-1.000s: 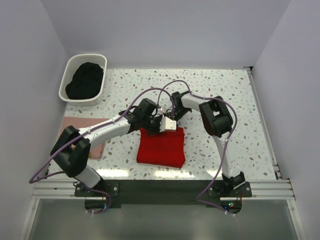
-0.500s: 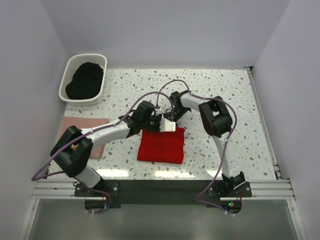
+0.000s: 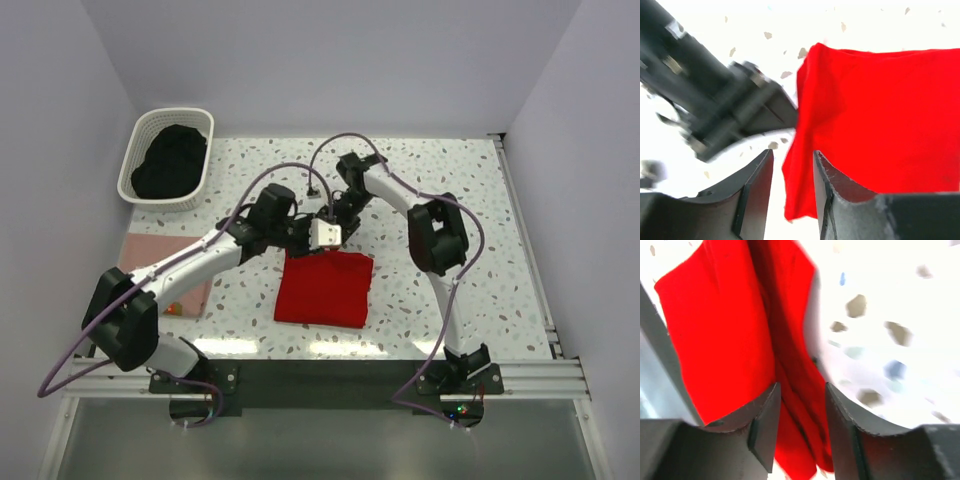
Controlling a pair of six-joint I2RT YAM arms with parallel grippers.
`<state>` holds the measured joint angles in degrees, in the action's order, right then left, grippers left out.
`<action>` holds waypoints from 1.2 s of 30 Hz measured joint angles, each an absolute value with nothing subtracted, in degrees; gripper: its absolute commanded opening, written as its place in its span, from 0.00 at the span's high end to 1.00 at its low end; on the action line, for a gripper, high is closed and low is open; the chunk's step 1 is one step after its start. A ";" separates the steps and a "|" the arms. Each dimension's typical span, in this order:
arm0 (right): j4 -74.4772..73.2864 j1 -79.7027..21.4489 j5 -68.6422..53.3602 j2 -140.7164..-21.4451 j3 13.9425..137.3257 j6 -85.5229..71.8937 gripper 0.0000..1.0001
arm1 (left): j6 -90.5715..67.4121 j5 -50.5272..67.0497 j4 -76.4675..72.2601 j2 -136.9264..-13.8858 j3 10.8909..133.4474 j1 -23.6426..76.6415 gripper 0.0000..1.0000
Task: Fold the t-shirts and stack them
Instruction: Fold the tshirt
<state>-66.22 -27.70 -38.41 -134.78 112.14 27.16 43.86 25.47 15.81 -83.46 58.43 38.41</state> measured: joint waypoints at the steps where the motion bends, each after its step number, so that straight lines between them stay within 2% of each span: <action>1: -66.83 -27.35 -37.34 -134.45 113.67 27.64 0.52 | 43.18 28.16 18.04 -83.50 59.53 36.82 0.56; 7: -71.59 -22.59 -35.44 -131.96 119.77 31.57 0.46 | 40.01 39.40 28.95 -88.36 62.70 24.49 0.51; 11: -72.93 -19.16 -35.40 -127.74 113.86 33.74 0.36 | 38.33 42.37 33.34 -94.70 64.18 20.27 0.50; 15: -72.51 -18.68 -35.51 -123.90 105.25 34.33 0.38 | 36.99 43.35 34.79 -100.55 67.72 18.72 0.50; 22: -70.28 -20.23 -35.64 -123.57 97.58 34.41 0.40 | 35.53 43.18 34.76 -105.95 71.50 17.96 0.50; 24: -69.25 -20.34 -35.59 -123.57 96.20 34.44 0.42 | 35.35 43.05 34.54 -106.91 71.92 17.93 0.49; 27: -68.25 -20.36 -35.48 -123.57 95.46 34.59 0.54 | 35.09 42.74 34.46 -107.92 71.94 17.91 0.50; 28: -68.01 -20.47 -35.48 -123.57 95.42 34.65 0.62 | 35.07 42.54 34.48 -108.14 71.94 17.91 0.51; 33: -67.61 -20.62 -35.48 -123.52 95.37 34.72 0.69 | 35.11 41.69 34.81 -108.31 71.94 17.89 0.53; 36: -67.68 -20.62 -35.42 -122.80 95.37 34.76 0.81 | 35.14 41.67 35.20 -108.31 71.94 17.78 0.53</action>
<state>-67.68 -20.62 -35.42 -122.80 95.37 34.76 35.14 41.67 35.20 -108.31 71.94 17.78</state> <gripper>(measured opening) 0.256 0.475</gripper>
